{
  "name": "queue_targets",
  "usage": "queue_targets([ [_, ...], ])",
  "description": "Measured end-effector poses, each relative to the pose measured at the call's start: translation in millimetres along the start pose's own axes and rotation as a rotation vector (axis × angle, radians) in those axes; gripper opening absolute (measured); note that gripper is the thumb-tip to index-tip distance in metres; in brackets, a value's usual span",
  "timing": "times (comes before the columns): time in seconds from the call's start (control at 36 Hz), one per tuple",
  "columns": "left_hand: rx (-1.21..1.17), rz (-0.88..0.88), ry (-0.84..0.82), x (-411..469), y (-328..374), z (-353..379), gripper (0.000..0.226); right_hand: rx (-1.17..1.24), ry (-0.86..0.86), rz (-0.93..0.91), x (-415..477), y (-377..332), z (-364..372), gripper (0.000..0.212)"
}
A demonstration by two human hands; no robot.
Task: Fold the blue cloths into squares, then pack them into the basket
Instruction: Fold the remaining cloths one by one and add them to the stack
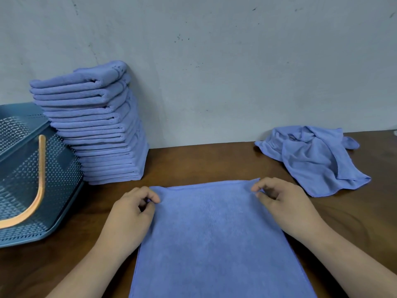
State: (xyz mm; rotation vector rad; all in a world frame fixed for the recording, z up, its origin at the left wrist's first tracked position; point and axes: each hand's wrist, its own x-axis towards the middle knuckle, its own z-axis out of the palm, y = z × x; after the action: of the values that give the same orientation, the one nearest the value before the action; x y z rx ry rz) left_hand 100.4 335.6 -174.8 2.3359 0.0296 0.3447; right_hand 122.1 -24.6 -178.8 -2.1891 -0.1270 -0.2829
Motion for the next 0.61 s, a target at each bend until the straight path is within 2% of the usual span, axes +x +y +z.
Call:
queue_targets([
  [0.06,0.016,0.003,0.012,0.1,-0.3,1.5,0.034,0.016,0.038,-0.017,1.0,1.3,0.4,0.033],
  [0.14,0.011,-0.01,0.027,0.3,-0.3,2.3,0.036,-0.016,0.088,-0.029,2.5,-1.6,0.4,0.03],
  [0.31,0.008,0.035,0.031,-0.5,-0.1,0.1,0.044,-0.312,-0.034,-0.05,2.3,-3.0,3.2,0.04],
  [0.42,-0.057,0.039,0.102,-0.5,1.4,-0.6,0.043,-0.383,-0.038,-0.088,0.0,-4.2,4.2,0.043],
  [0.5,0.043,0.035,0.041,2.1,-2.1,3.1,0.027,-0.431,-0.032,-0.108,-0.4,-3.7,5.4,0.044],
  [0.61,0.22,0.046,-0.042,1.6,-5.7,5.3,0.032,-0.447,-0.032,-0.111,-1.4,-1.8,8.7,0.046],
])
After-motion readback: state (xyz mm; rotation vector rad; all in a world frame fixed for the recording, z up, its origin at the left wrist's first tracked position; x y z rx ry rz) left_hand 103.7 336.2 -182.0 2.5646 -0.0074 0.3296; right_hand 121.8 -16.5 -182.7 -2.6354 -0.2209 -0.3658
